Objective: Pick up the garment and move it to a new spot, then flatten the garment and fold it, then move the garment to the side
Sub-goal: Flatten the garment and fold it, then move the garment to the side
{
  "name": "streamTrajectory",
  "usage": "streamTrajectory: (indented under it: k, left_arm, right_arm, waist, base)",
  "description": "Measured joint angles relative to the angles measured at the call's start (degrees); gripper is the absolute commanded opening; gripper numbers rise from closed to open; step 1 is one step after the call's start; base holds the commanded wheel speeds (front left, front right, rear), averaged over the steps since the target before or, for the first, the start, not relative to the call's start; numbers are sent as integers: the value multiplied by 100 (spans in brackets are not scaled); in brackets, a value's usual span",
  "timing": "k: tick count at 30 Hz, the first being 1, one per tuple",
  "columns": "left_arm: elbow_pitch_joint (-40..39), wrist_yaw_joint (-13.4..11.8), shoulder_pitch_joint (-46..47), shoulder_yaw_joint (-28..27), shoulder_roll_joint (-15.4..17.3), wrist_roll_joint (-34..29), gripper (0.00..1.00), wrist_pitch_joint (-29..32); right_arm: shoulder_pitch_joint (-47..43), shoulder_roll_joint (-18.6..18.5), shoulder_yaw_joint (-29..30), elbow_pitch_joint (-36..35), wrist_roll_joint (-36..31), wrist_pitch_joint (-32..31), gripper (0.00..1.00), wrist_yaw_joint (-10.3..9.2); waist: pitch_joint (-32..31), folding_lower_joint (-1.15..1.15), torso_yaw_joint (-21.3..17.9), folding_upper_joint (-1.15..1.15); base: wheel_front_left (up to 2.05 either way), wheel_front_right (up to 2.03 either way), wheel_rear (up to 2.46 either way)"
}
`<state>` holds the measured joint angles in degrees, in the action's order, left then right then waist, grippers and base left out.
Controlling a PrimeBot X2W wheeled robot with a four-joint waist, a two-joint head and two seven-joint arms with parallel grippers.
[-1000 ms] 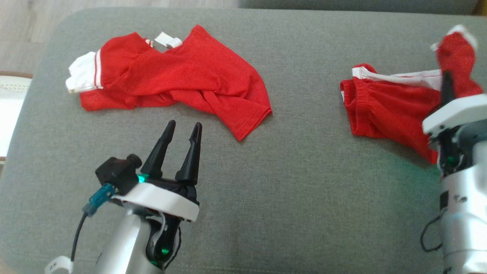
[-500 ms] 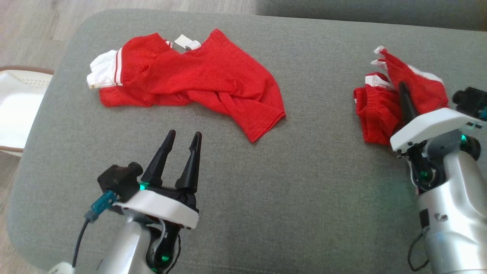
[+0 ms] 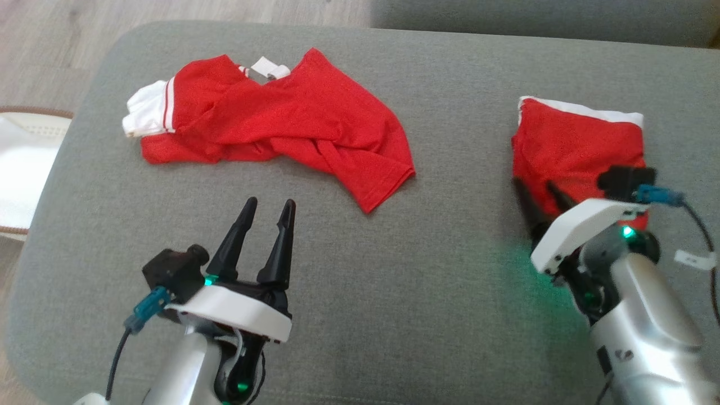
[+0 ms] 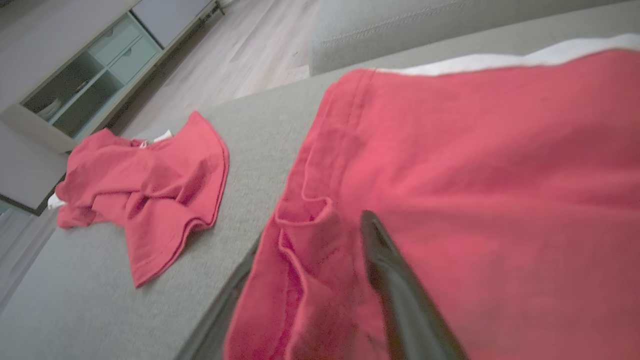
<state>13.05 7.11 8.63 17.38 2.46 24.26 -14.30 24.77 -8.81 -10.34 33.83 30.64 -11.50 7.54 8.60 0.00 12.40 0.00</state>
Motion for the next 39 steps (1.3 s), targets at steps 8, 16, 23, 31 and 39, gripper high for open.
streamTrajectory:
  k: [8, 16, 23, 31, 39]
  left_arm:
    - [-2, -4, -25, -111, 1, 0, 100, 0]
    - [-62, -4, -48, -219, 1, -48, 100, 0]
    - [-466, -3, -100, -535, 2, -103, 100, -1]
    - [-736, -3, -147, -595, 1, -168, 100, -1]
    - [-815, -3, -400, -595, 1, -201, 100, -1]
  right_arm:
    - [-203, 48, -580, 21, 187, -308, 100, 0]
    - [-539, 105, -927, -757, 609, -149, 100, 0]
    - [-907, -194, -119, -1838, 297, 1020, 100, 0]
    - [-1403, -157, 751, -1933, -838, 2256, 100, 0]
    - [-1652, 253, 1063, -1946, -1368, 2477, 100, 0]
  waist:
    - [-86, 0, -222, 0]
    - [-267, 0, -673, 0]
    - [-455, 0, -1197, 0]
    - [-452, 0, -1371, 0]
    - [-413, 0, -1399, 0]
  base:
    - [0, 0, 0]
    - [0, 0, 0]
    - [0, 0, 0]
    - [0, 0, 0]
    - [0, 0, 0]
